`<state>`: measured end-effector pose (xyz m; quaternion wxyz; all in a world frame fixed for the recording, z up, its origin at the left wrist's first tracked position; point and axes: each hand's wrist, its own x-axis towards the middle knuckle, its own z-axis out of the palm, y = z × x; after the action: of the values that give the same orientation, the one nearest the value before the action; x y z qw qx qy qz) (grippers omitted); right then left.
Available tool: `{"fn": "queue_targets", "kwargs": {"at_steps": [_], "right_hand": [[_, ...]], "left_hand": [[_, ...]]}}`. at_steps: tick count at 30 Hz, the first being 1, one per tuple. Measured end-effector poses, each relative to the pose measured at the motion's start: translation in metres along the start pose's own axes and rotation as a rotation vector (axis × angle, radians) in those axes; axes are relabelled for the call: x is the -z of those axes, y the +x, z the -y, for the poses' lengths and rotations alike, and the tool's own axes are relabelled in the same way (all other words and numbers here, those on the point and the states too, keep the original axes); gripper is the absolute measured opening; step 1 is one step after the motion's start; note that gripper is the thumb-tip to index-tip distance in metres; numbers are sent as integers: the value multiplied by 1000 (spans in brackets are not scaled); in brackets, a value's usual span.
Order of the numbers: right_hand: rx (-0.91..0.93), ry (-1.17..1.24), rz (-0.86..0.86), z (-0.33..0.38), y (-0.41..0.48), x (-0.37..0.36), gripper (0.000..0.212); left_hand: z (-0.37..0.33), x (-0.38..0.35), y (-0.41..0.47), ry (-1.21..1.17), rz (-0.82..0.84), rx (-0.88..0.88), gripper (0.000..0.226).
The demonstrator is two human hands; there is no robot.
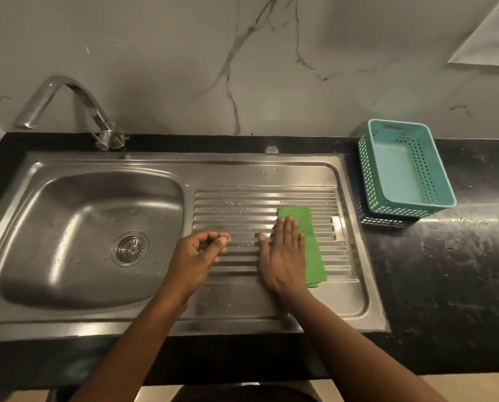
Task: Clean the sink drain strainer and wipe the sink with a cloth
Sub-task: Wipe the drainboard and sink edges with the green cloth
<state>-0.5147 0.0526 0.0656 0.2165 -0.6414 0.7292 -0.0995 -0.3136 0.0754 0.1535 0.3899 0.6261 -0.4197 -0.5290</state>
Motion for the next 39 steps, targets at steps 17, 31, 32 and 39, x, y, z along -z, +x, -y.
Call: {"fn": "queue_targets", "kwargs": {"at_steps": [17,31,32,39], "right_hand": [[409,-216,192,-16,-14,17,67],[-63,14,56,30,-55,-19,94],[33,19,117,55,-61,-31,94],[507,-169,333,142,-66,-63,84]], "left_hand": [[-20,-2,13,-30,15,-2,14],[-12,29,8,-38,-8,10,15],[-13,30,9,-45,-14,12,14],[-19,38,8,-13,-5,5,12]]}}
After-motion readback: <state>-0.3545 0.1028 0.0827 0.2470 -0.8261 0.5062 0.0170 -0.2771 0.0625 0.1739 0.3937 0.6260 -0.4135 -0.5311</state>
